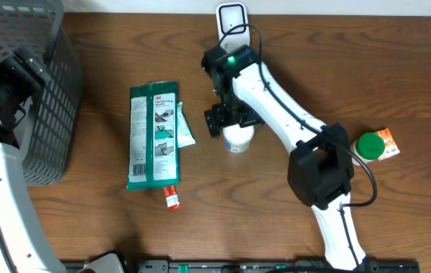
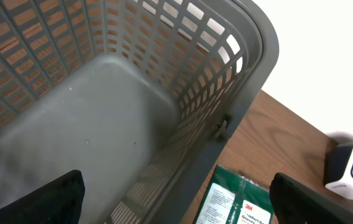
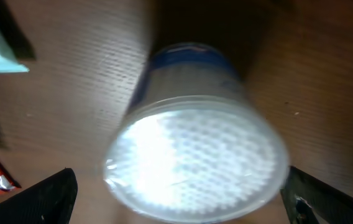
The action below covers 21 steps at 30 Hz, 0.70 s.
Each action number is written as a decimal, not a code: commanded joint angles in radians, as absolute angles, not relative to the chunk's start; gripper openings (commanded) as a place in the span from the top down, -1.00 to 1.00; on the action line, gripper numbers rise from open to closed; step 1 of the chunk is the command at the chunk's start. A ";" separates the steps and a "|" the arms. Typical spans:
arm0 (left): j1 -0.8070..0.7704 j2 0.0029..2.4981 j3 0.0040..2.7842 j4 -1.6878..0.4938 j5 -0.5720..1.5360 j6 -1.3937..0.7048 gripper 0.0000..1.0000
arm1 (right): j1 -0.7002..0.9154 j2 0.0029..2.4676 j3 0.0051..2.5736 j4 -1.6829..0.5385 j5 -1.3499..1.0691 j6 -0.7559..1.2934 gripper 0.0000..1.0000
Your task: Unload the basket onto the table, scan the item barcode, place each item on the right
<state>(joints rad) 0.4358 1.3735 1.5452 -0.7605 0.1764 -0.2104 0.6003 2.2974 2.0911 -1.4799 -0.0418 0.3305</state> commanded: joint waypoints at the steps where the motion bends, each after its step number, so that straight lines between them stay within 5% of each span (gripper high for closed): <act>1: 0.438 1.372 1.554 -0.762 0.171 -0.216 -0.87 | 0.616 2.310 2.075 -1.480 0.047 0.387 -0.99; 21: 0.438 1.372 1.554 -0.762 0.171 -0.216 -0.87 | 0.617 2.310 1.974 -1.373 0.022 0.329 -0.99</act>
<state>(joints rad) 0.4358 1.3735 1.5452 -0.7605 0.1764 -0.2100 0.6155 2.2978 1.9903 -1.3842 0.0380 0.3630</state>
